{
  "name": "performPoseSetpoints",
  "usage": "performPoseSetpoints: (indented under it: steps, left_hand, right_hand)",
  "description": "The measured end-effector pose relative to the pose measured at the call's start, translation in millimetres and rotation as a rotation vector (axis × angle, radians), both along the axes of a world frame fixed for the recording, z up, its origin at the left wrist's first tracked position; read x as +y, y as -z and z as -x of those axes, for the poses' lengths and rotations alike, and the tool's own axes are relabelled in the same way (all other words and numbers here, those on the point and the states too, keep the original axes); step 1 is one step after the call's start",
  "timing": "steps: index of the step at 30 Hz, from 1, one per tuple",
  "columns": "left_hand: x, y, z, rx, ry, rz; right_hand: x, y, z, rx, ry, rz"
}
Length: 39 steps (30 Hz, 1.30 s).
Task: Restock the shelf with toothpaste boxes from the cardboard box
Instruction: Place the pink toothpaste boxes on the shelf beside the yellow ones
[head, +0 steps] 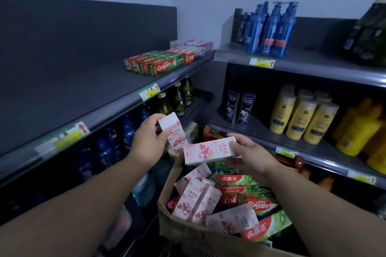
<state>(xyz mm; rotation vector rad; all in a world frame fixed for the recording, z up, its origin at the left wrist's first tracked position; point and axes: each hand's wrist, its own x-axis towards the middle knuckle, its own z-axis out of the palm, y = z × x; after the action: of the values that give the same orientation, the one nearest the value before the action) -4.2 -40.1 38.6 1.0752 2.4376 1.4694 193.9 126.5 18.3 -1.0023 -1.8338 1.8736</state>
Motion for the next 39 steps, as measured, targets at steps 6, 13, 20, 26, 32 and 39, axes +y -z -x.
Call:
performPoseSetpoints:
  steps: [6, 13, 20, 26, 32, 39]
  left_hand:
    - [-66, -21, -54, -0.010, -0.119, -0.051]
    - [-154, -53, -104, 0.016, -0.256, -0.105]
    - [-260, -100, -117, 0.166, -0.381, -0.099]
    - [-365, -146, -91, 0.262, -0.569, -0.107]
    - [-482, -187, -49, 0.356, -0.726, -0.085]
    - [-615, -206, -7, 0.268, -0.851, -0.086]
  right_hand:
    - [-33, -14, -44, 0.066, -0.038, -0.011]
    - [-93, -44, -54, 0.156, -0.208, 0.001]
    - [-178, -91, -14, 0.246, -0.443, -0.096]
    - [-271, -147, 55, 0.358, -0.615, -0.182]
    - [-380, -191, 134, 0.453, -0.777, -0.314]
    - [-505, -213, 214, 0.486, -0.896, -0.577]
